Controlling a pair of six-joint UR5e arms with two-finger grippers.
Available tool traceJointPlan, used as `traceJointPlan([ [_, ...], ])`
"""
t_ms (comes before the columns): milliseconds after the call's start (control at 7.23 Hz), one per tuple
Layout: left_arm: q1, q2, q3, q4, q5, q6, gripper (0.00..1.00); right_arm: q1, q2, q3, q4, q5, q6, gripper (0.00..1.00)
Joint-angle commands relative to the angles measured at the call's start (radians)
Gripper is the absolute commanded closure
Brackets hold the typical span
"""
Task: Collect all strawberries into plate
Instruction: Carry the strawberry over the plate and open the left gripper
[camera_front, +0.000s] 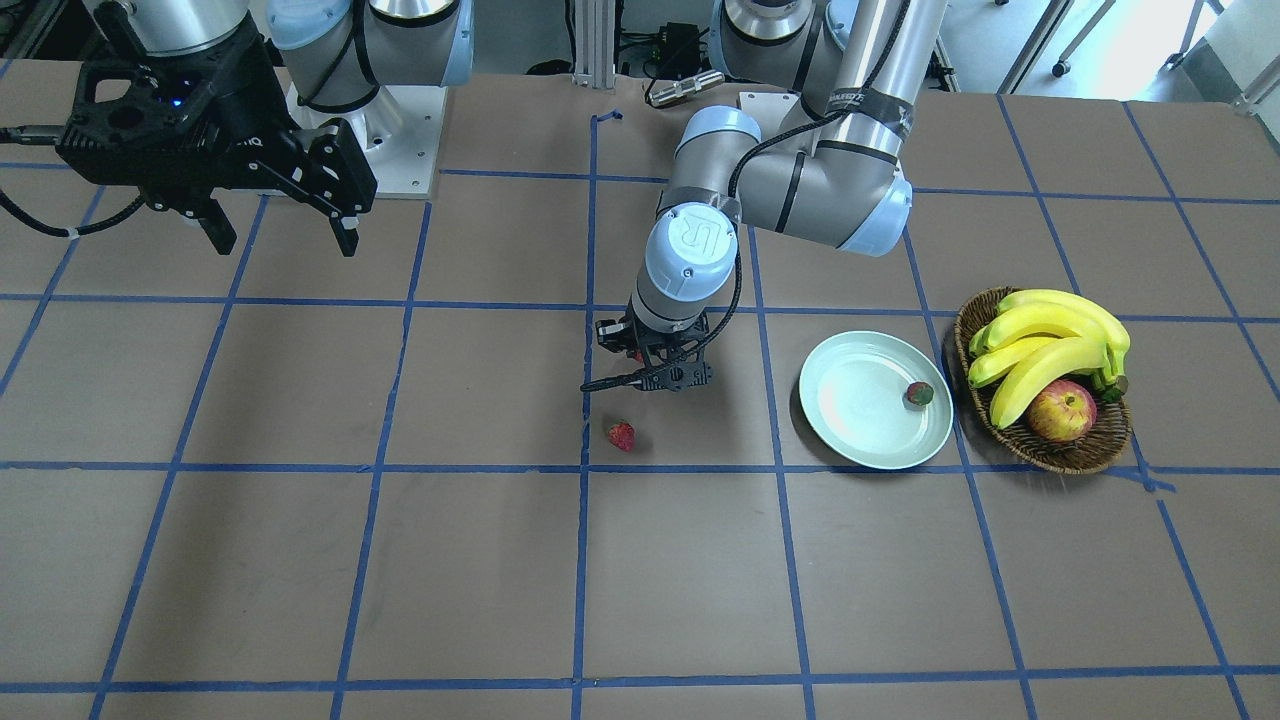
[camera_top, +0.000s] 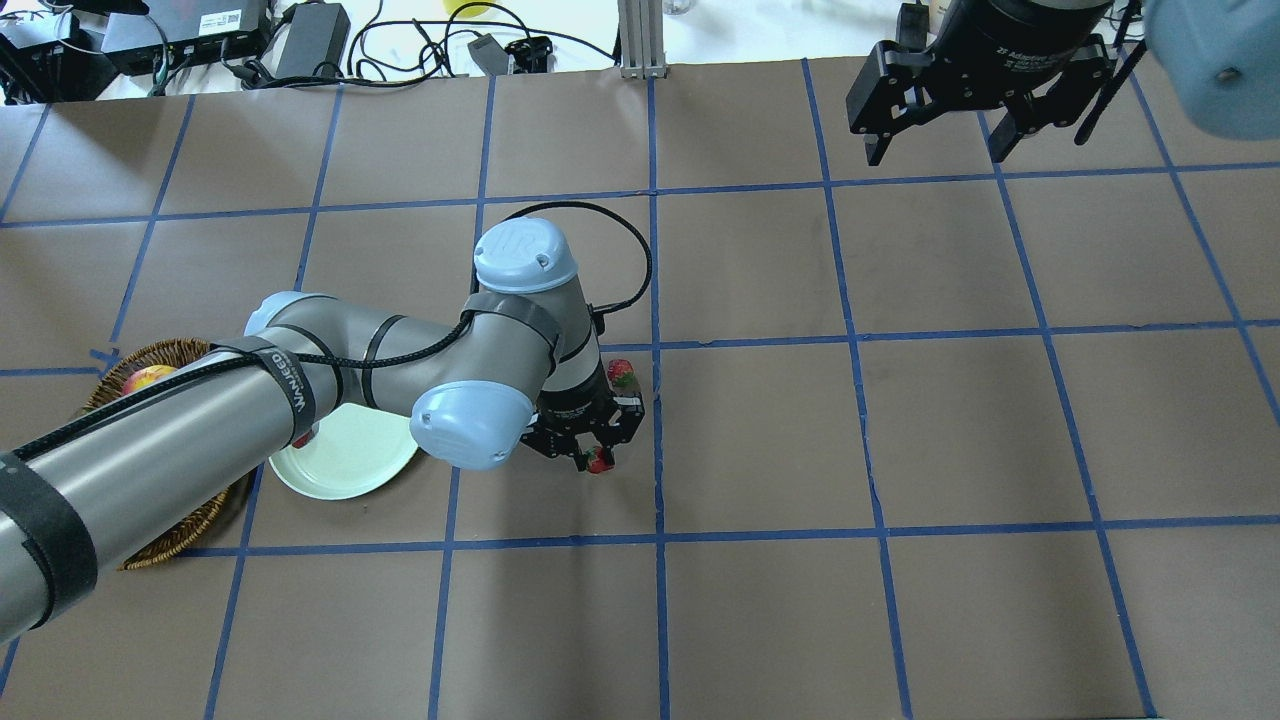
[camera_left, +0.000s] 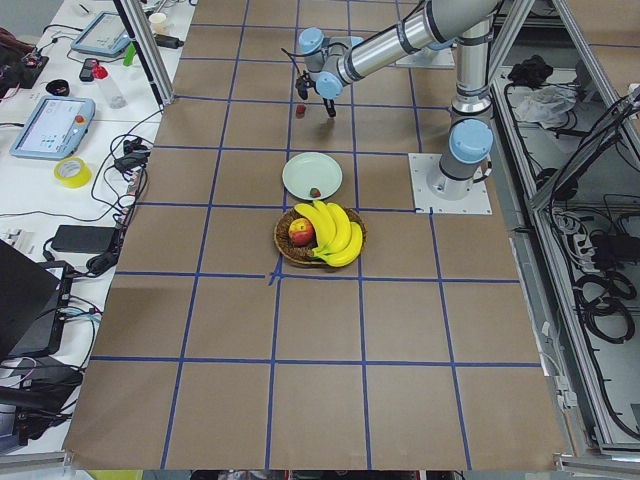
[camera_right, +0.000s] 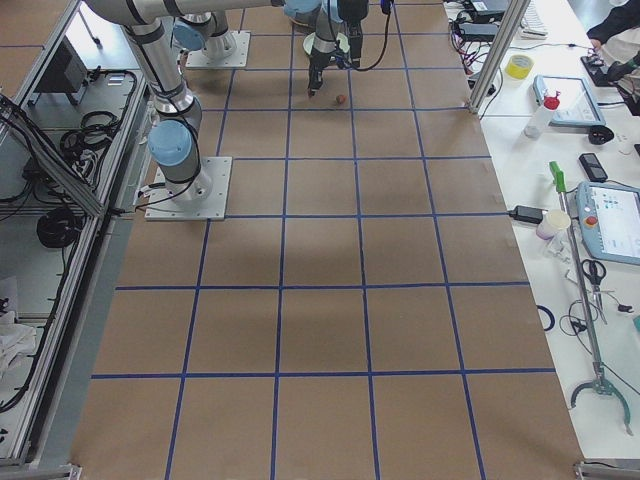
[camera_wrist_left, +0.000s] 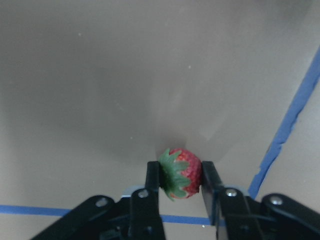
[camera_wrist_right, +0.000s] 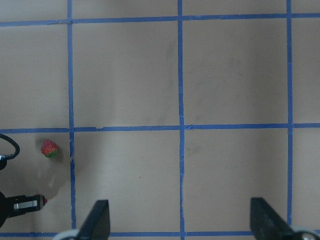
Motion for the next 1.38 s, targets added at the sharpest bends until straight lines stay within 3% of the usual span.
traceJointPlan([
  [0,0.08,0.008,0.128,-0.075,0.06,0.017,1.0,0.001,-0.001,0.001,0.001,0.0,0.0,0.0],
  [138,0.161,0.007,0.2,-0.147,0.063,0.128,1.0,0.0,-0.001,0.001,0.002,-0.001,0.0,0.0],
  [415,0.324,0.002,0.236,-0.175,0.257,0.375,1.0,0.001,-0.001,0.001,0.002,-0.001,0.0,0.0],
  [692,0.441,0.001,0.187,-0.192,0.304,0.499,1.0,0.001,-0.001,0.001,0.002,-0.001,0.0,0.0],
  [1107,0.466,-0.001,0.092,-0.192,0.31,0.489,1.0,0.001,-0.001,0.001,0.002,-0.001,0.0,0.0],
  [1245,0.471,0.002,0.091,-0.192,0.302,0.528,0.26,0.001,-0.001,0.001,0.002,-0.001,0.0,0.0],
])
